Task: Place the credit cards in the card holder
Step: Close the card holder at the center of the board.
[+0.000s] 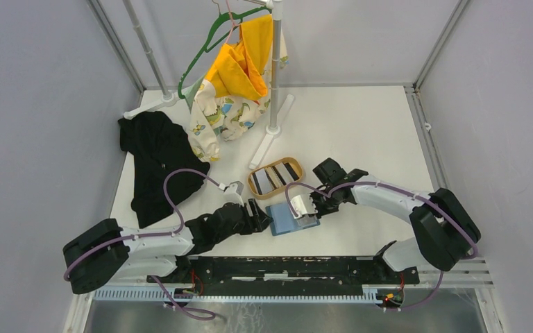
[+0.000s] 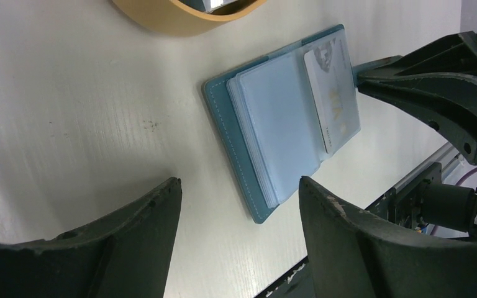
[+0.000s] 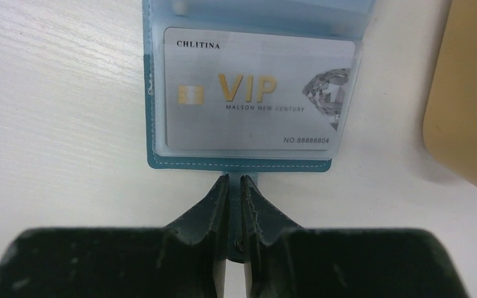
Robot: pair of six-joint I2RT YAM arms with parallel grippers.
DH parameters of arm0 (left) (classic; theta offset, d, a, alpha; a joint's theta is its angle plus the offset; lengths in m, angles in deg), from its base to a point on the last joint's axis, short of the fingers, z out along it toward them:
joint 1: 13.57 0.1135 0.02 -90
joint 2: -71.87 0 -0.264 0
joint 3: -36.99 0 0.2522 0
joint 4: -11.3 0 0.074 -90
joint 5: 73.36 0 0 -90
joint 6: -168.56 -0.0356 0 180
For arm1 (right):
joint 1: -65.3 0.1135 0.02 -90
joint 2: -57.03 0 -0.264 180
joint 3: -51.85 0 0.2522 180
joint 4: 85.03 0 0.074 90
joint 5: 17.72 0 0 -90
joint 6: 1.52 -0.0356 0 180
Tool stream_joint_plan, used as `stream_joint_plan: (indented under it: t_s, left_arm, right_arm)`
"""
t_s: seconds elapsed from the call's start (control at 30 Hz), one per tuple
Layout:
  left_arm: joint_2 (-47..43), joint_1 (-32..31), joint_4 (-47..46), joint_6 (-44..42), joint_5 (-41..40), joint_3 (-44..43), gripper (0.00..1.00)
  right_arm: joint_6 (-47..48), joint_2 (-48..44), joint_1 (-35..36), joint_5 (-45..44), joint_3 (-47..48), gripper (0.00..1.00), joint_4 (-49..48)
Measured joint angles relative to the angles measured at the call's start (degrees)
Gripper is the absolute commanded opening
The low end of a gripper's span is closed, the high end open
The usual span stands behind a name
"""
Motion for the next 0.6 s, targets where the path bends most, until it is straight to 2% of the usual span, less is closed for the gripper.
stream_joint_plan:
  t_s: [0.27, 0.6]
  left_arm:
    - [2.5, 1.0, -3.9, 1.2, 1.2, -0.1, 0.73]
    - [8.8, 3.4, -11.0, 2.6, 4.0, -0.3, 0.66]
  right_arm:
    - [0.0, 1.4, 0.0, -0.1, 0.1, 0.17, 0.5]
    - [-0.9, 2.7, -0.1, 0.0, 1.2, 0.16, 0.8]
